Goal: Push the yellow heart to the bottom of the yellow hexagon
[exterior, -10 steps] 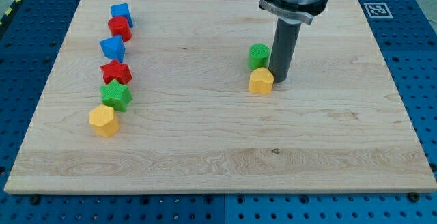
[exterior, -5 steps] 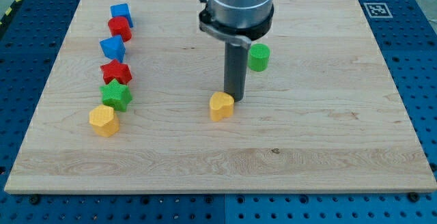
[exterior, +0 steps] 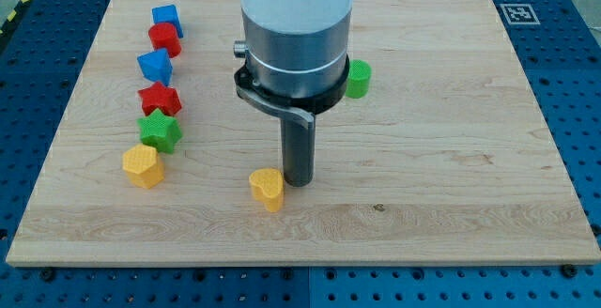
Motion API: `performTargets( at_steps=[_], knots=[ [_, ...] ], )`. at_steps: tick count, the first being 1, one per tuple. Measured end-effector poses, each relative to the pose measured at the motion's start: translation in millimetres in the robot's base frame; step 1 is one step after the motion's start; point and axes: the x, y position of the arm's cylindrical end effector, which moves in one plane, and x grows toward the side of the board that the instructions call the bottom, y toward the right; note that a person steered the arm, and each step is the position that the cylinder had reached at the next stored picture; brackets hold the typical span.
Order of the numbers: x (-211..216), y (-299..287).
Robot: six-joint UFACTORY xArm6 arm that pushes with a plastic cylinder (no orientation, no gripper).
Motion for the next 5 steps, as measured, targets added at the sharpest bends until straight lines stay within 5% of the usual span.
performTargets(
  at_steps=[5],
  knots=[
    [37.8,-39.5]
  ],
)
